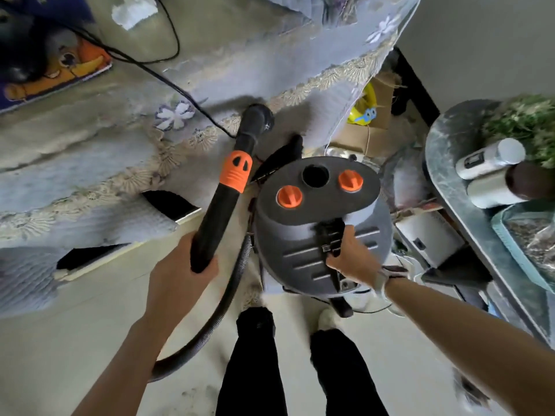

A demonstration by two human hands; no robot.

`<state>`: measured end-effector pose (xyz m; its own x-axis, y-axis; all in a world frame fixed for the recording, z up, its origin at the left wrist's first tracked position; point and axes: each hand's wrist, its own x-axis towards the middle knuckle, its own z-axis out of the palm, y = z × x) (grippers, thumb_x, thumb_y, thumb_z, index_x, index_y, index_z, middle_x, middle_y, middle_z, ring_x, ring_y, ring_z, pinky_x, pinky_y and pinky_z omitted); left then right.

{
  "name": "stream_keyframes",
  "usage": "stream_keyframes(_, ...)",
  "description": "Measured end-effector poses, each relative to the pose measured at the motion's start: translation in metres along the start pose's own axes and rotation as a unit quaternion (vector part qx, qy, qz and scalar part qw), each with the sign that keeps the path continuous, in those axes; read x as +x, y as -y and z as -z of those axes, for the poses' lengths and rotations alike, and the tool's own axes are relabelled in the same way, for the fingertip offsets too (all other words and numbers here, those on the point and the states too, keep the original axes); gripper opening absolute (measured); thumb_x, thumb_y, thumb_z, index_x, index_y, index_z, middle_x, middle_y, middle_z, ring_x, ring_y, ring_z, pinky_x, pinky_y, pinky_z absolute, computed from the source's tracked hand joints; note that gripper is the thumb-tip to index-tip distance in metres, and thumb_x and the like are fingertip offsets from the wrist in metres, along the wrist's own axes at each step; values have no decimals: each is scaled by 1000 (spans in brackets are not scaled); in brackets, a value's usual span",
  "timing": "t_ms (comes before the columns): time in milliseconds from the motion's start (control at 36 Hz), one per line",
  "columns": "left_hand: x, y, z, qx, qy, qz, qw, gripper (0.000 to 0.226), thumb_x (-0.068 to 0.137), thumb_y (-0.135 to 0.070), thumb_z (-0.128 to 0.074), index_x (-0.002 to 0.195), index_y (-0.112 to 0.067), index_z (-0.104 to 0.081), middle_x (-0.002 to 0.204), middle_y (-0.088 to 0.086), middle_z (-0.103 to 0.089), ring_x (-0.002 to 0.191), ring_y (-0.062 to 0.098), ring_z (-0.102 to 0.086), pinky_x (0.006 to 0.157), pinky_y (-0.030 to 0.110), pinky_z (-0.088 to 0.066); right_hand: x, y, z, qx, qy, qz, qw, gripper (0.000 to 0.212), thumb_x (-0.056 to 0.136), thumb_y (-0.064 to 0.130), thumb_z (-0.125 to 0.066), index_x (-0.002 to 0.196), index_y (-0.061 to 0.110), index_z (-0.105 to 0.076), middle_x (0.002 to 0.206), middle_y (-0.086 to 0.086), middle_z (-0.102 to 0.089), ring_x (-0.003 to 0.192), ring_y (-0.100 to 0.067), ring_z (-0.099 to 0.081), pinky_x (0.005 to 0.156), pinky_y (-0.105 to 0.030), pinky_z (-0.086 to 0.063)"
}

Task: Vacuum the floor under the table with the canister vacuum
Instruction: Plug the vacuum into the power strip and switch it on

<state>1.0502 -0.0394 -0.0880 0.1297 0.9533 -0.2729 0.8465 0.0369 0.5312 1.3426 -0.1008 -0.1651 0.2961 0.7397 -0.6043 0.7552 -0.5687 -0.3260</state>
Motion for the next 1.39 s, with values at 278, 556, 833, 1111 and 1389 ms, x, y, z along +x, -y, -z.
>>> stream_keyframes(278, -75, -35, -44, -24, -61, 101, 993, 25, 83, -23, -66, 102, -23, -50, 62, -5, -57, 58, 19, -57, 55, 31, -38, 11, -65, 37, -128, 64, 179, 973, 50, 88, 26, -57, 118, -4, -31, 81, -9, -58, 79, -31, -65, 57, -28, -36)
stream_keyframes(556, -110, -76, -98, -57, -59, 107, 991, 31, 83, -23, -66, 110, -22, -50, 67, -9, -56, 60, 14, -57, 57, 29, -40, -17, -55, 12, 61, -103, 96, 988, 41, 95, 35, -51, 124, 7, -40, 119, -13, -56, 103, -38, -60, 78, -48, -50)
stream_keyframes(833, -87, -69, -128, -49, -47, 116, 991, 32, 84, -25, -62, 112, -23, -47, 69, -10, -55, 62, 13, -56, 60, 29, -41, -1, -45, -13, 40, -239, 29, 970, 50, 93, 51, -48, 115, 7, -48, 104, -11, -64, 87, -37, -64, 66, -36, -40)
stream_keyframes(1111, -92, -54, -122, -71, -74, 134, 986, 36, 84, -22, -64, 116, -19, -49, 74, -9, -55, 66, 19, -57, 66, 31, -44, 0, -53, -6, 23, -206, 128, 970, 36, 93, 36, -55, 109, 5, -46, 99, -15, -65, 84, -41, -64, 64, -37, -40)
stream_keyframes(1389, -103, -28, -99, -77, -69, 177, 979, 39, 85, -21, -64, 121, -17, -50, 76, -7, -55, 62, 14, -55, 55, 24, -38, -22, -77, -7, -41, -132, 235, 962, 33, 88, 22, -64, 100, -1, -44, 74, -21, -64, 62, -43, -63, 46, -35, -40)
